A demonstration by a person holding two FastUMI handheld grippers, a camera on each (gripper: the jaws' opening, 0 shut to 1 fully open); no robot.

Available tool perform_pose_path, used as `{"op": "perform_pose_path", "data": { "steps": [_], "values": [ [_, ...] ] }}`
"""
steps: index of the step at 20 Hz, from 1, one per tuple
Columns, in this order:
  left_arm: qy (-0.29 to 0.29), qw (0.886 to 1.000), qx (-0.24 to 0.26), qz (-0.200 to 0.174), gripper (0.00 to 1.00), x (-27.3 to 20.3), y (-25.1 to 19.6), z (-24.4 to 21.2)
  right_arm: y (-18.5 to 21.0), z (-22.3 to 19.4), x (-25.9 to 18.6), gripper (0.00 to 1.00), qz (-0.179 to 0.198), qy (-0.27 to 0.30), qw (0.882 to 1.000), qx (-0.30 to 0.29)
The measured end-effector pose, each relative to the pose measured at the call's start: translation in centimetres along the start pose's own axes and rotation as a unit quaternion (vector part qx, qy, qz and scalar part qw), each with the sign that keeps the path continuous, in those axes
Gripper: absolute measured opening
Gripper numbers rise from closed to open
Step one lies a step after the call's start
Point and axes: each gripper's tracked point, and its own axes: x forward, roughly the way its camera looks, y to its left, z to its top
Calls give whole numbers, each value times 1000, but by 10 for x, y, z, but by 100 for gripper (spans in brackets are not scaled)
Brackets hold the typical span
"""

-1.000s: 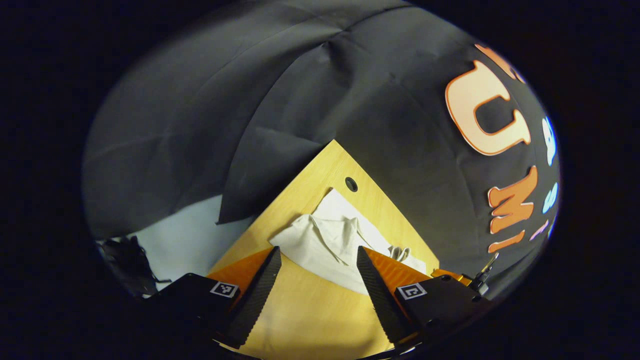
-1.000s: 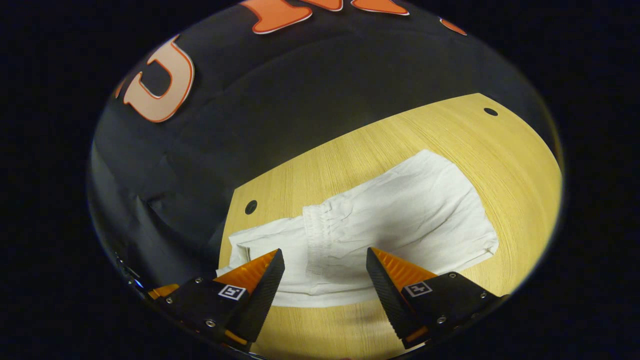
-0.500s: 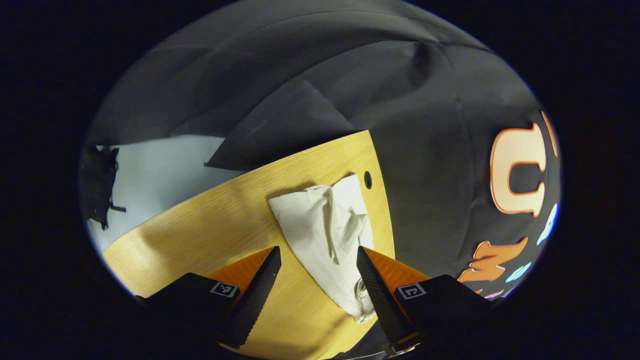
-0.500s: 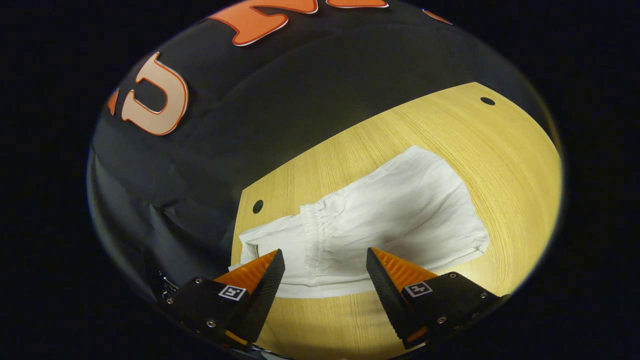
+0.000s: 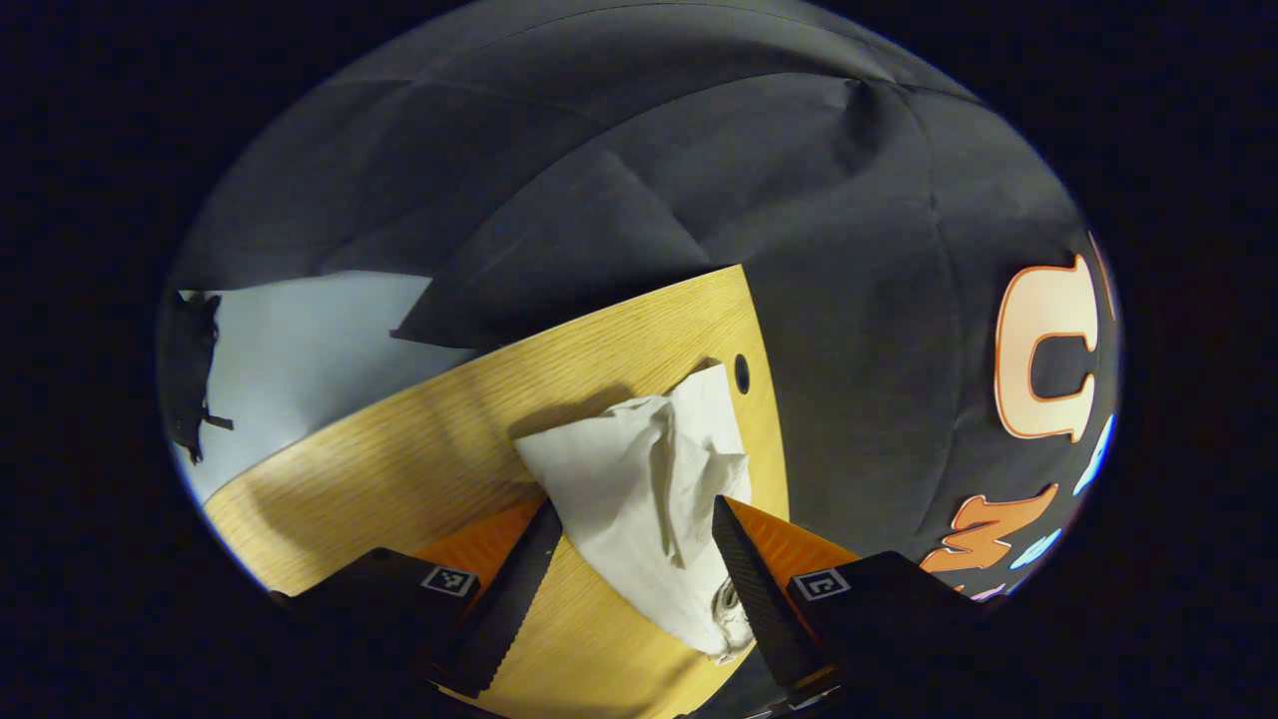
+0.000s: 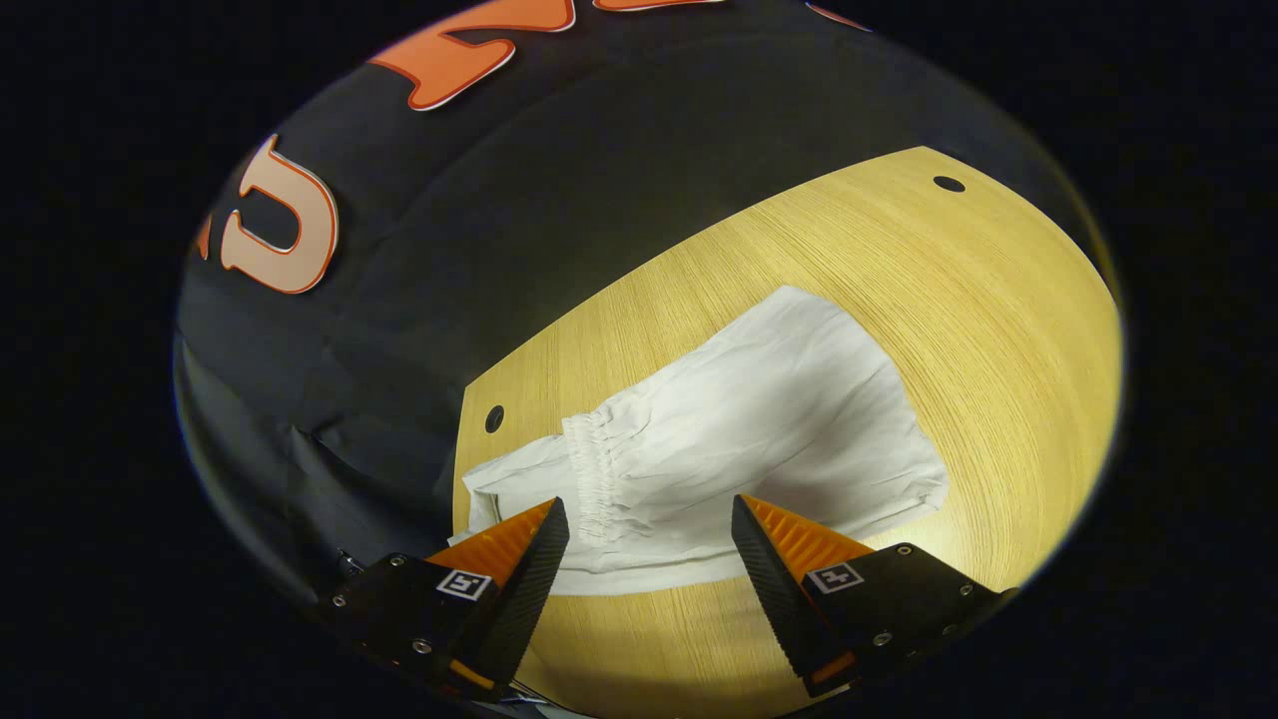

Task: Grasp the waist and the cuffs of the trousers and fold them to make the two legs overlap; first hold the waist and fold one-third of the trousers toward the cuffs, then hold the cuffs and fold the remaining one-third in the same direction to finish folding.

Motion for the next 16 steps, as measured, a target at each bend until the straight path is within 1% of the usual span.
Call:
{"op": "perform_pose_path", "data": {
  "steps": [1, 2, 5, 9, 10, 12, 13, 14, 15, 16],
  "values": [
    [1, 1000, 1, -2, 98, 6, -2, 1, -2, -1, 0, 99, -2, 3, 1000, 0],
    [5, 1000, 3, -2, 99, 13, -2, 1, -3, -3, 0, 99, -3, 5, 1000, 2],
    [15, 1000, 8, -7, 99, 27, -13, 3, -10, -4, -2, 99, -5, 6, 1000, 19],
    [31, 999, 32, -1, 99, 49, -27, 0, -20, -2, -4, 99, -11, 1, 999, 37],
    [36, 999, 41, 5, 96, 51, -28, 0, -21, -2, -6, 99, -12, 0, 999, 39],
    [43, 997, 59, 20, 84, 60, -23, -2, -24, -4, -6, 99, -13, 0, 999, 44],
    [45, 996, 67, 29, 71, 63, -21, -4, -25, -6, -5, 99, -14, -1, 999, 46],
    [38, 995, 68, 60, 54, 68, -8, -2, -27, -6, -6, 99, -15, -2, 999, 48],
    [39, 996, 51, 61, 37, 64, -12, -2, -29, -6, -7, 99, -17, -2, 999, 50],
    [49, 996, 47, 54, 19, 79, -12, -10, -30, -7, -8, 99, -18, -2, 998, 52]
  ]
}}
